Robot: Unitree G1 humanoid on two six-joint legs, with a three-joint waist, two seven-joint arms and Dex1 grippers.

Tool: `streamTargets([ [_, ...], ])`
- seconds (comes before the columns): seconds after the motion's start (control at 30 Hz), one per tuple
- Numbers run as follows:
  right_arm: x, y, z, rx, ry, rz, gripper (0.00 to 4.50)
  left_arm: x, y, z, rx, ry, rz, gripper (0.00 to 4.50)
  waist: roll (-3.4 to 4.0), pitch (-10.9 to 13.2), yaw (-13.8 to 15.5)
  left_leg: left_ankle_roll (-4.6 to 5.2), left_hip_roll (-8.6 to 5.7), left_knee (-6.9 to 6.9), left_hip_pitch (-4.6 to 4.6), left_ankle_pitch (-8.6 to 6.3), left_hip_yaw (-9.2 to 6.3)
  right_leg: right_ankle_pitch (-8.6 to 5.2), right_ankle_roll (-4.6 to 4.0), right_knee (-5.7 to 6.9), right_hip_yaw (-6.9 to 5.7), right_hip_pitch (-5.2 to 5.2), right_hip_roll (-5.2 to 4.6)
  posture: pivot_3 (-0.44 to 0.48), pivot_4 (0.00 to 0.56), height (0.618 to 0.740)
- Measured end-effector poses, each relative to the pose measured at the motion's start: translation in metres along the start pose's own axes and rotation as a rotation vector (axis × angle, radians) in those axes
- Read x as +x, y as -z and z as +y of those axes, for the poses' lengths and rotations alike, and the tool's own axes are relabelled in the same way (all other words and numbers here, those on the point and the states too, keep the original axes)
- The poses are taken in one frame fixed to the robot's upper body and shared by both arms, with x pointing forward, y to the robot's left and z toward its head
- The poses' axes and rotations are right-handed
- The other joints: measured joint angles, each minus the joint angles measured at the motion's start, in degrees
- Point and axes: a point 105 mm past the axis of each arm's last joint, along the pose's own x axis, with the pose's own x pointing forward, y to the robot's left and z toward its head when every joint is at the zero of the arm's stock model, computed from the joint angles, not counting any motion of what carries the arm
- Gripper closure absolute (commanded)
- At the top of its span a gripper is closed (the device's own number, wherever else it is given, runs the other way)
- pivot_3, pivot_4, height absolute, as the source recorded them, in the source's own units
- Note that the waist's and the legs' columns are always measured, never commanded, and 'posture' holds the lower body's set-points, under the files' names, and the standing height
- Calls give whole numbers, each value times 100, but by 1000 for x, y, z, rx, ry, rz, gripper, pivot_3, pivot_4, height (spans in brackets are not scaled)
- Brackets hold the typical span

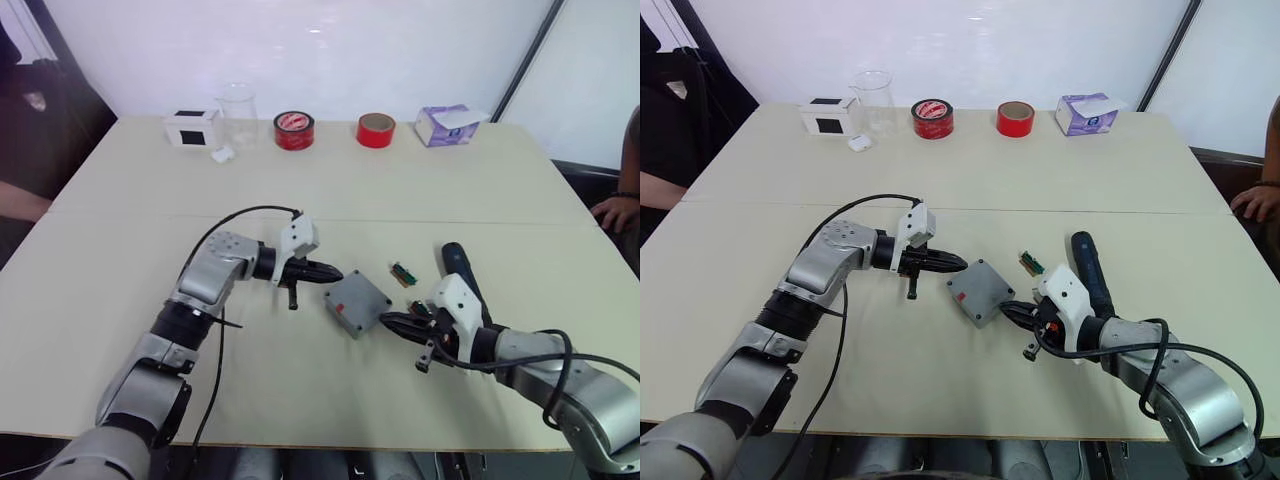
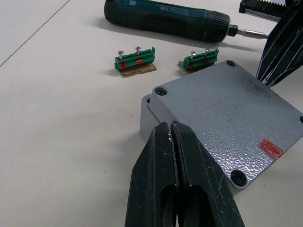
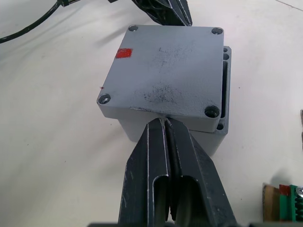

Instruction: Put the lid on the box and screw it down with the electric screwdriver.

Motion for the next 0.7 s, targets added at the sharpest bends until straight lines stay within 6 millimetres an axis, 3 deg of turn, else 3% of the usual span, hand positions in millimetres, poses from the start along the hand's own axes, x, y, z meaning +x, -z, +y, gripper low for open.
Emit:
streamTargets([
  [0.7,1,0,-4,5,13,2,4450,7,2,2,-24,-13,-17,4500,0,0,1,0,-1,1,0,0,0,1,2,2,0,0,0,0,150,740],
])
